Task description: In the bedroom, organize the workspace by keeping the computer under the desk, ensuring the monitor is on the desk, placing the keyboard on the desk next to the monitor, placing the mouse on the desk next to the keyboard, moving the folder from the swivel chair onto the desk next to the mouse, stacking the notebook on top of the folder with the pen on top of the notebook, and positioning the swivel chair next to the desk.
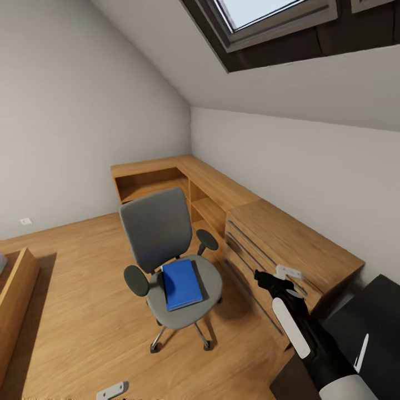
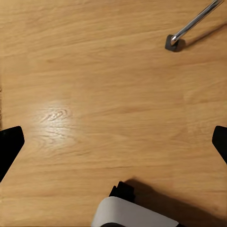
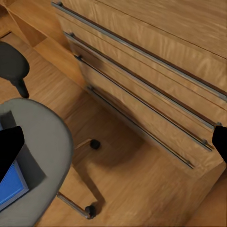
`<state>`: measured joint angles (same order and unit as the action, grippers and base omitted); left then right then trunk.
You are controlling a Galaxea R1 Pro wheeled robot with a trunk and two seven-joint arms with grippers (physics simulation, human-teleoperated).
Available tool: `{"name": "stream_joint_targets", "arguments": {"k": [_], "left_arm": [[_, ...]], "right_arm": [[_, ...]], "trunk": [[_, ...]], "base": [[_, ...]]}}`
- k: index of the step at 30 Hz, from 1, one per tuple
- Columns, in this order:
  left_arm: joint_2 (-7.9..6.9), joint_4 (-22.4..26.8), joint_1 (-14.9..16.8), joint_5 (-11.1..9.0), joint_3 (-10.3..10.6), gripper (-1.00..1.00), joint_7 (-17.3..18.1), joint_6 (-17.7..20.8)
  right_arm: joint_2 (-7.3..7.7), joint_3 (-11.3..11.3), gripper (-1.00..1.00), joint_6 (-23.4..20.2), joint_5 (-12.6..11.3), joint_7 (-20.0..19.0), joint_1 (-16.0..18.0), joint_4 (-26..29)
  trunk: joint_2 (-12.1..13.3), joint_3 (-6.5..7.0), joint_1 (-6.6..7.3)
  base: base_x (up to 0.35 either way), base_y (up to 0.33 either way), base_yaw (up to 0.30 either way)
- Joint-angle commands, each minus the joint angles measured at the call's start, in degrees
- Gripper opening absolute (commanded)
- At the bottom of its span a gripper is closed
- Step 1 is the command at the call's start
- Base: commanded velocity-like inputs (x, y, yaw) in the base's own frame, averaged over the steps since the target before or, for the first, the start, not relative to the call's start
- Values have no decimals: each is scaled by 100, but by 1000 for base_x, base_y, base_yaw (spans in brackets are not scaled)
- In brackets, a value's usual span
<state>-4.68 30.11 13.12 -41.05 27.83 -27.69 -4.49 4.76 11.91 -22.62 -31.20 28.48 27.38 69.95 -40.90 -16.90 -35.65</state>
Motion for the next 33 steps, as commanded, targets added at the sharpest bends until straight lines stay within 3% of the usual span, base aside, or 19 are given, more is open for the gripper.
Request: {"name": "stream_joint_targets", "arguments": {"k": [1, 7, 21, 28, 31, 33], "left_arm": [[-6, 3, 7, -61, 47, 100, -35, -35], [-6, 3, 7, -61, 47, 100, -35, -35], [-6, 3, 7, -61, 47, 100, -35, -40], [-6, 6, 7, -27, 62, 100, -35, -35], [-1, 118, 7, -26, 75, 100, -29, -54], [-2, 536, 7, -34, 74, 100, -50, -154]], "right_arm": [[7, 17, 100, -14, -44, 52, 4, 10], [7, 20, 100, -14, -44, 52, 1, 10], [3, 39, 100, -4, -44, 44, -63, 2], [2, 276, 100, 29, -52, 24, -66, -29], [18, 315, 100, 39, -58, -81, -66, -104], [29, 308, 100, 48, -45, -499, -66, -425]], "trunk": [[-7, -8, -1], [-7, -8, -1], [-7, -8, -1], [-7, -8, -1], [-7, -8, -1], [-7, -8, -1]], "base": [[0, 0, 231], [51, 51, 258], [228, 216, 275], [116, 107, 208], [7, 6, 20], [2, 2, 5]]}}
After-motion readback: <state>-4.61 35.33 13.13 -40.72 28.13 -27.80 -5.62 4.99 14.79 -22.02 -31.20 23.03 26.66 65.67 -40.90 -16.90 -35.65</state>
